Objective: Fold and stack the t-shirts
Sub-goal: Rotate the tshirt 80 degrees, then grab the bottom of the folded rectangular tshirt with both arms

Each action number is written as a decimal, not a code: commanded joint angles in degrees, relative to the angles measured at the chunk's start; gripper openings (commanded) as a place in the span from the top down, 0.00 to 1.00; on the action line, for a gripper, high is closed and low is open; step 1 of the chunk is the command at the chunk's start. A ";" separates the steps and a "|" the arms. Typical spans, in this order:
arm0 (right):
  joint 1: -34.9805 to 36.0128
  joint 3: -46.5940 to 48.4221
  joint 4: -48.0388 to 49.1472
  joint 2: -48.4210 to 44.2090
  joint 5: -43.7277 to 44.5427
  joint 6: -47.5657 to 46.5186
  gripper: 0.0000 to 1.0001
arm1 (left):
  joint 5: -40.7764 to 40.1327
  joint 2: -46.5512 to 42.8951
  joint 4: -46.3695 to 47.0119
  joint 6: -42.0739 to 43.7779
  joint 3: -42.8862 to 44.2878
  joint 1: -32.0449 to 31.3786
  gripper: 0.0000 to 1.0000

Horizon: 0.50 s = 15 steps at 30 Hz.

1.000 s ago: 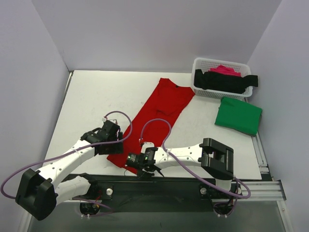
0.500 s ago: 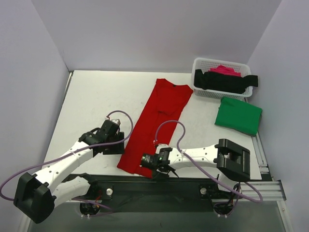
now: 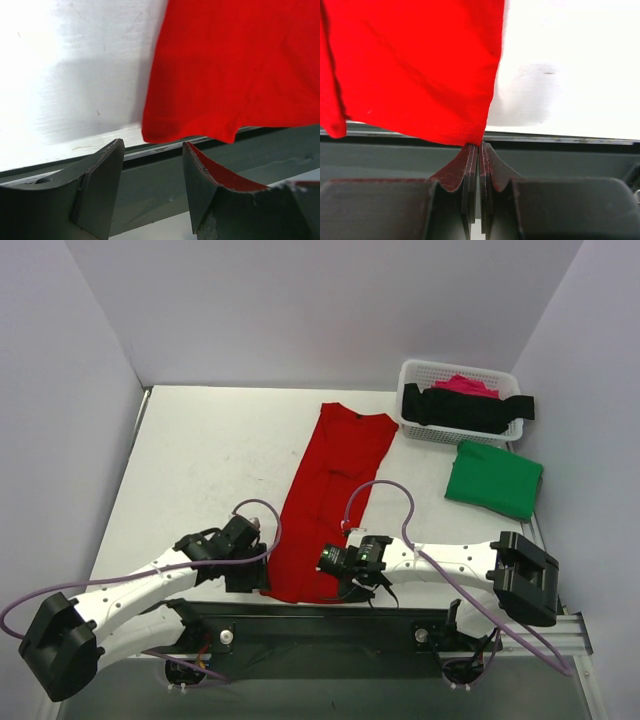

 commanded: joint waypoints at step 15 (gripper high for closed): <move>-0.36 -2.06 -3.81 -2.18 -0.52 -0.87 1.00 | 0.10 -2.23 9.93 -8.06 -4.99 -1.01 0.49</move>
